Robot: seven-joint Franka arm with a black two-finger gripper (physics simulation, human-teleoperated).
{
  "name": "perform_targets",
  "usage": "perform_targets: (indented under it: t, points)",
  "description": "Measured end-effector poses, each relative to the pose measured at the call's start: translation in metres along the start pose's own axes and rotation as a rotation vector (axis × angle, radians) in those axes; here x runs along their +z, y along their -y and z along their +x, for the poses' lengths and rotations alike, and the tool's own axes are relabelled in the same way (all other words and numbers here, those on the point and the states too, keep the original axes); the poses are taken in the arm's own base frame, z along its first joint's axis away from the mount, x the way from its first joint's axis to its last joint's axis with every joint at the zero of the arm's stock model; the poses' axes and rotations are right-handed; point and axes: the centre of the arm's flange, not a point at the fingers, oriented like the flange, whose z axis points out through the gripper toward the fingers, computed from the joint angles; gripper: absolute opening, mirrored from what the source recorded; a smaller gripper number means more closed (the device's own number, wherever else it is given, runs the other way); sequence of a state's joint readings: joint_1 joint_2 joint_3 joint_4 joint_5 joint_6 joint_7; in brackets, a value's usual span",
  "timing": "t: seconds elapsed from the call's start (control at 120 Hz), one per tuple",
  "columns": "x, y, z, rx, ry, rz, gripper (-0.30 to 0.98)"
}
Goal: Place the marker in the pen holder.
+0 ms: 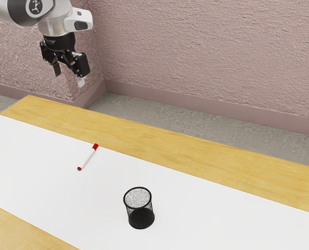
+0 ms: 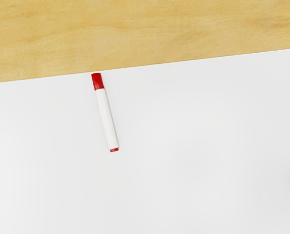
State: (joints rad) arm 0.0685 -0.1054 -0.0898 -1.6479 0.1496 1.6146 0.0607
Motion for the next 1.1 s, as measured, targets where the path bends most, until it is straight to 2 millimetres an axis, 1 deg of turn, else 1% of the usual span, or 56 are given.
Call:
perform_targets:
  t: [0.125,0.275,0.367,0.392,0.408,0.433,0.467,0.5,0.542,0.608,0.65,0.692,0.75,0.833,0.942,0.983,1.017,1.1]
  points:
    - [0.0,0.001,0.0,0.002,0.0,-0.002,0.69]
    - [0.003,0.012,-0.001,-0.02,0.003,-0.014,0.69]
    - [-0.007,0.01,-0.002,-0.028,-0.015,-0.012,0.69]
    - [-0.004,0.009,-0.001,-0.028,-0.011,-0.012,0.69]
    - [0.003,0.008,0.003,-0.028,0.001,-0.014,0.69]
    - [0.022,0.006,0.011,-0.026,0.03,-0.017,0.69]
    - [0.06,0.003,0.021,-0.021,0.085,-0.023,0.69]
    - [0.103,0.0,0.024,-0.017,0.139,-0.029,0.69]
    - [0.152,-0.005,0.02,-0.015,0.191,-0.038,0.69]
    - [0.217,-0.008,0.007,-0.024,0.239,-0.051,0.69]
    - [0.248,-0.005,0.004,-0.039,0.248,-0.058,0.69]
    - [0.274,0.002,0.007,-0.061,0.25,-0.065,0.69]
    - [0.3,0.011,0.012,-0.086,0.237,-0.07,0.69]
    - [0.319,0.022,0.019,-0.124,0.194,-0.078,0.69]
    - [0.345,0.04,0.047,-0.175,0.149,-0.088,0.69]
    - [0.351,0.053,0.049,-0.208,0.137,-0.091,0.69]
    - [0.356,0.06,0.05,-0.226,0.132,-0.094,0.69]
    - [0.376,0.063,0.05,-0.247,0.14,-0.101,0.69]
